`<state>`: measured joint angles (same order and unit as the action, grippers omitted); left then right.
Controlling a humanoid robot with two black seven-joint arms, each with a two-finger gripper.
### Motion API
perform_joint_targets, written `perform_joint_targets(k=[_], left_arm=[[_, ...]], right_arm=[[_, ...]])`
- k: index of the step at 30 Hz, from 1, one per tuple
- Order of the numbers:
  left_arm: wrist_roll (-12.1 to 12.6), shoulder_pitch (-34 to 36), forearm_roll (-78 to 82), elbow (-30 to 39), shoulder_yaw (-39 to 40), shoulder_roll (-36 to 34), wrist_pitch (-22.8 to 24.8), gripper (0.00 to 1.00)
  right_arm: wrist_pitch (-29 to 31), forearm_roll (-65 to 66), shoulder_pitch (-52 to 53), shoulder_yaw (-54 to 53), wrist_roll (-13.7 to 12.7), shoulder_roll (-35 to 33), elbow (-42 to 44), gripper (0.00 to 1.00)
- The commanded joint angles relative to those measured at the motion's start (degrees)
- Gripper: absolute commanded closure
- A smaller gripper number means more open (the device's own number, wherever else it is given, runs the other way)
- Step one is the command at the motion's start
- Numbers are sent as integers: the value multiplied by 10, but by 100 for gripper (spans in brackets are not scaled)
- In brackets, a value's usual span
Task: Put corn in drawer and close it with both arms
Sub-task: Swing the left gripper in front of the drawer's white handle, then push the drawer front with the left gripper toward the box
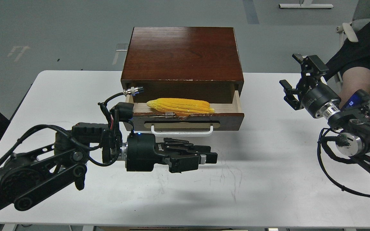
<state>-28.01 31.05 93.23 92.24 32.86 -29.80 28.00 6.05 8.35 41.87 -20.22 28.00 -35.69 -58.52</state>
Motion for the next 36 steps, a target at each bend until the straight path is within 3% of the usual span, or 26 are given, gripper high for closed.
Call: perform_joint_targets(k=[1, 5, 12, 36], left_arm=[[0, -7, -5, -42, -1, 3, 0, 100], [2, -7, -53, -71, 1, 0, 0, 100], [29, -7, -113, -116, 2, -2, 0, 100], [27, -7, -115, -160, 5, -6, 0, 100]], right_arm=[[0, 0, 0, 0, 0, -2, -1, 0], [0, 0, 0, 1, 0, -3, -1, 0], [0, 0, -1, 1, 0, -3, -1, 0], [0, 1, -1, 1, 0, -3, 0, 0]])
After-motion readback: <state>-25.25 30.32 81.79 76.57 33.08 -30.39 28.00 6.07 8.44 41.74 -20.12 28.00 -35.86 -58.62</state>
